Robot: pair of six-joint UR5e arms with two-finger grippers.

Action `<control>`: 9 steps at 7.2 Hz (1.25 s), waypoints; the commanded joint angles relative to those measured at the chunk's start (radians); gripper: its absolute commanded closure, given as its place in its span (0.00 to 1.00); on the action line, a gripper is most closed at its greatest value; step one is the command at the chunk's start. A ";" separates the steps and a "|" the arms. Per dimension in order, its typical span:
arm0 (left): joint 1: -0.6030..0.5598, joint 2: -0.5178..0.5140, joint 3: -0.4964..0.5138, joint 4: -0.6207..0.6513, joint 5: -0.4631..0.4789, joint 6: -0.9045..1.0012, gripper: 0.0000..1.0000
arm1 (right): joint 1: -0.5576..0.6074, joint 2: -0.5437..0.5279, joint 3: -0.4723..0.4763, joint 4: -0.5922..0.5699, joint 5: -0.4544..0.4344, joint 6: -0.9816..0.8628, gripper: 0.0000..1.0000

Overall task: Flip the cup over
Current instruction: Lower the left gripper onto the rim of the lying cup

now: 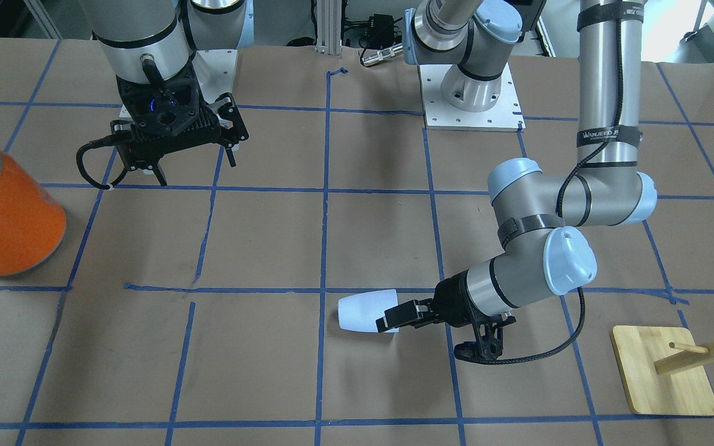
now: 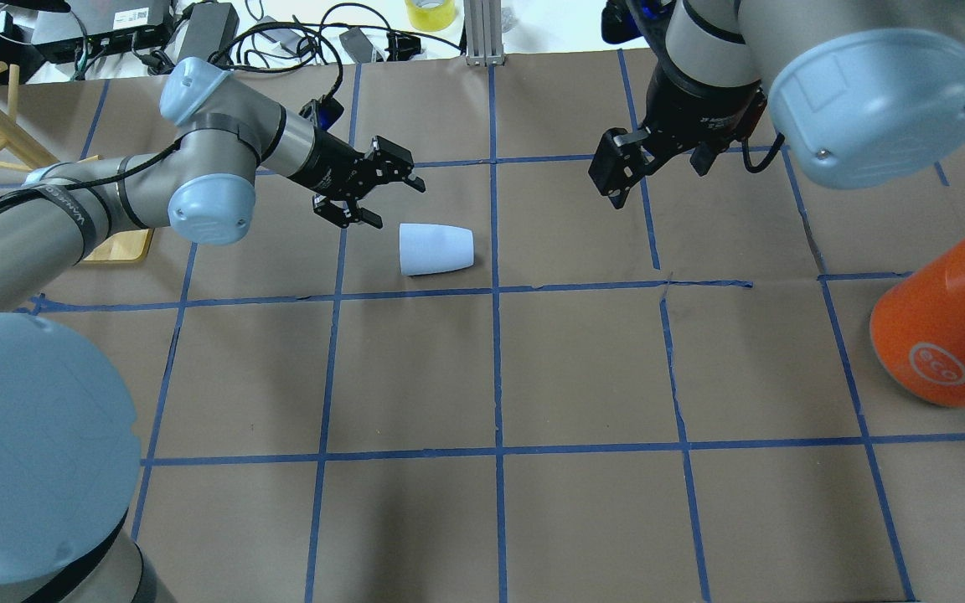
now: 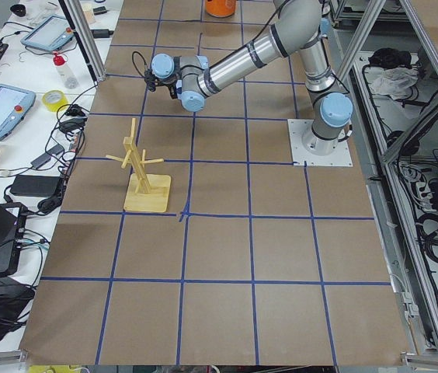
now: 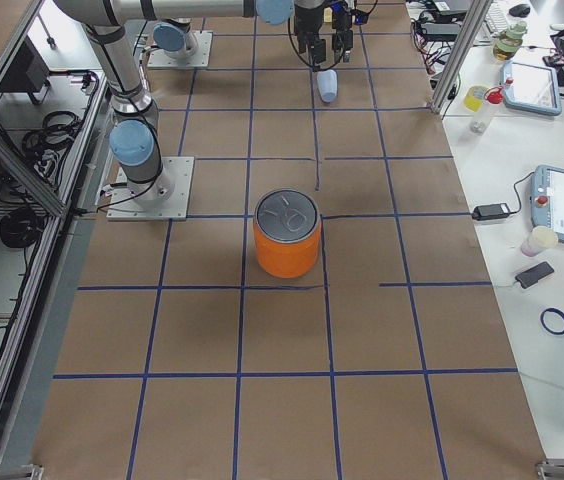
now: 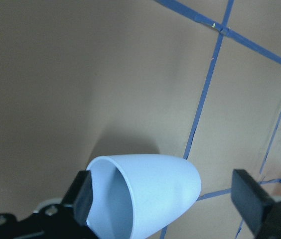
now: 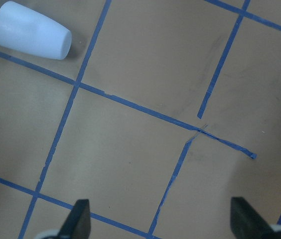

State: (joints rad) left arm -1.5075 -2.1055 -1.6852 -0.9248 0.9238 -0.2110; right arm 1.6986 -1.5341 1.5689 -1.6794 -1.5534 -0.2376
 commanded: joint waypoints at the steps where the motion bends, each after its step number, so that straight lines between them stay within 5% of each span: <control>1: -0.008 0.002 -0.039 0.040 -0.010 -0.056 0.00 | -0.007 -0.008 0.000 0.004 -0.001 0.014 0.00; 4: -0.045 -0.004 -0.044 0.092 -0.114 -0.217 0.27 | -0.008 -0.008 0.000 0.012 -0.007 0.014 0.00; 6: -0.050 -0.007 -0.037 0.093 -0.103 -0.217 1.00 | -0.008 -0.008 0.000 0.013 -0.008 0.014 0.00; 9: -0.065 -0.001 -0.028 0.093 -0.068 -0.254 1.00 | -0.013 -0.015 0.000 0.012 -0.040 0.036 0.00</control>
State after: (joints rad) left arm -1.5652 -2.1088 -1.7191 -0.8314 0.8347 -0.4445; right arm 1.6887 -1.5452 1.5692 -1.6669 -1.5877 -0.2184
